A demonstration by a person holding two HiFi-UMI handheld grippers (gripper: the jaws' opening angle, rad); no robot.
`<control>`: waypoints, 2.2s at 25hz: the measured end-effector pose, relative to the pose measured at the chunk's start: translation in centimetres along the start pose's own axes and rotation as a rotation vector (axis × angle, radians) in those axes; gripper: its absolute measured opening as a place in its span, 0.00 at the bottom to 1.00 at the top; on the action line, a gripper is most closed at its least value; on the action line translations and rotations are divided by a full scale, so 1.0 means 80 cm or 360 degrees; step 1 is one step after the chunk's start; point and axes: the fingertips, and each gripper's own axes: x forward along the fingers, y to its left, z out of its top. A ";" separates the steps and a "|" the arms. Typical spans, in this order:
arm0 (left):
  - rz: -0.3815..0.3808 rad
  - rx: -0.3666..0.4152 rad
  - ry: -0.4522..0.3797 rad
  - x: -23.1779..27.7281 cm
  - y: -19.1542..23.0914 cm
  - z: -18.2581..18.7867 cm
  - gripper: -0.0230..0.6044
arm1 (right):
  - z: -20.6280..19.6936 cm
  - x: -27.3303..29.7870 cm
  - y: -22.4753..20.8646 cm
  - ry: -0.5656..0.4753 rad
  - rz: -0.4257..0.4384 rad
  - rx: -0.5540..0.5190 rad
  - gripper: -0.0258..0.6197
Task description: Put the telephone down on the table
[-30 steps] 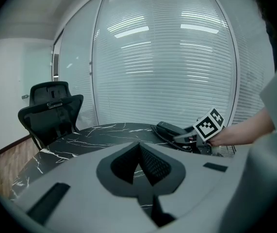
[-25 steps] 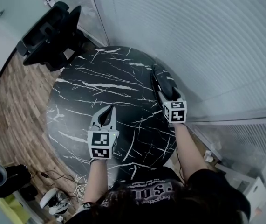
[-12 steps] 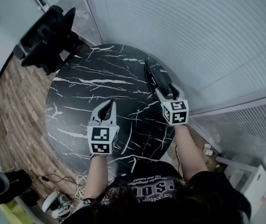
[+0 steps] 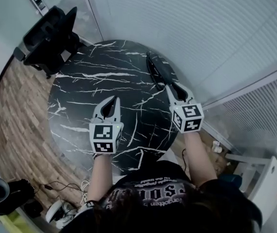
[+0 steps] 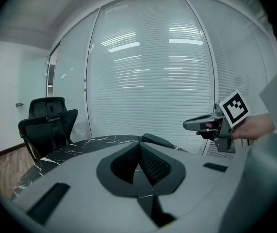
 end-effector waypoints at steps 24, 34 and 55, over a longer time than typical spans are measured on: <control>-0.0066 0.0077 -0.0231 -0.171 -0.053 0.005 0.04 | 0.043 -0.193 0.128 -0.0312 -0.0050 -0.0050 0.09; -0.0094 0.0076 -0.0271 -0.216 -0.055 -0.003 0.04 | 0.047 -0.234 0.171 -0.0365 -0.0079 -0.0074 0.09; -0.0089 0.0057 -0.0348 -0.234 -0.058 0.012 0.04 | 0.056 -0.262 0.182 -0.0418 -0.0113 -0.0083 0.09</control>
